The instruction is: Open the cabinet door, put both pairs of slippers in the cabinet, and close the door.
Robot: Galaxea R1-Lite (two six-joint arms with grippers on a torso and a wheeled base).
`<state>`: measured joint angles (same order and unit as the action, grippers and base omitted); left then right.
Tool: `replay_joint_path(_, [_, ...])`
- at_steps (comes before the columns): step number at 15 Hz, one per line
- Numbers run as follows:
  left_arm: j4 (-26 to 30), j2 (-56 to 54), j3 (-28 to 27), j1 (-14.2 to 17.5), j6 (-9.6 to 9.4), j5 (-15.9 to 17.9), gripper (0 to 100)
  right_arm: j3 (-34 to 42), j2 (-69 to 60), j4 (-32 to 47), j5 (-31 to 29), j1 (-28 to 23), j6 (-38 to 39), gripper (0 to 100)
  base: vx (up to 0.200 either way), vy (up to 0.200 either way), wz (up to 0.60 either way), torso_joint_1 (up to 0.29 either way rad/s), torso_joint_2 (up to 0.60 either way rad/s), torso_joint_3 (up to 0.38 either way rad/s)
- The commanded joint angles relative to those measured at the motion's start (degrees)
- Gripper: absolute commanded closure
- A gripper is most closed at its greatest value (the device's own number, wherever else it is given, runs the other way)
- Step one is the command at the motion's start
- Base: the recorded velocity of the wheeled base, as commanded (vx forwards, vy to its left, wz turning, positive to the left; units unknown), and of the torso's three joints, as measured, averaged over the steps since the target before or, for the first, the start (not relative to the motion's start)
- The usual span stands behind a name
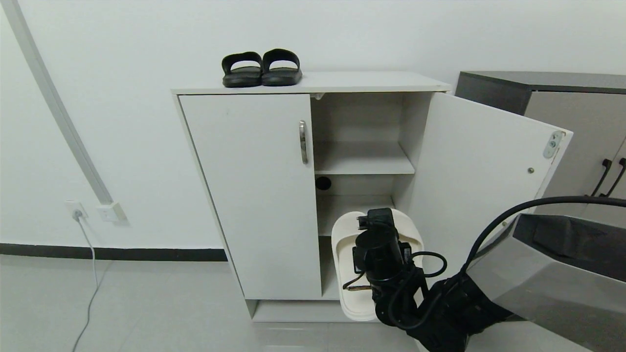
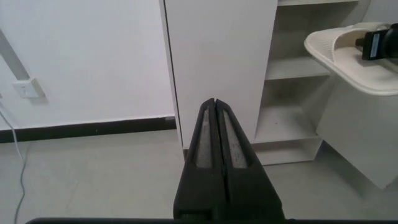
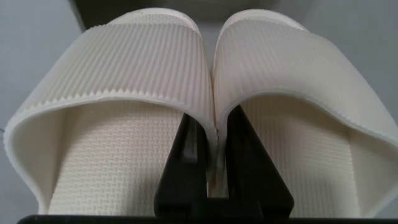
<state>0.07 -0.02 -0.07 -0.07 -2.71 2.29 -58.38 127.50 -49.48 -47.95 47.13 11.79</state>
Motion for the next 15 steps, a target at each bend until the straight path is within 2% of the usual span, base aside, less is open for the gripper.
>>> replay_joint_path(1, [0.0,0.1,0.0,0.0,-0.02,0.0,100,0.7,-0.1,0.1,0.0,-0.2,-0.2,100,0.0,0.0,0.0,0.0,0.0,0.0])
replay_joint_path(10, [0.0,0.1,0.0,0.0,0.42,-0.1,100,1.7,2.4,0.4,0.0,-4.1,-1.9,100,0.0,0.0,0.0,0.0,0.0,0.0])
replay_joint_path(15, [0.0,0.1,0.0,-0.1,0.6,-0.1,100,1.7,2.6,0.4,0.0,-4.4,-2.0,100,0.0,0.0,0.0,0.0,0.0,0.0])
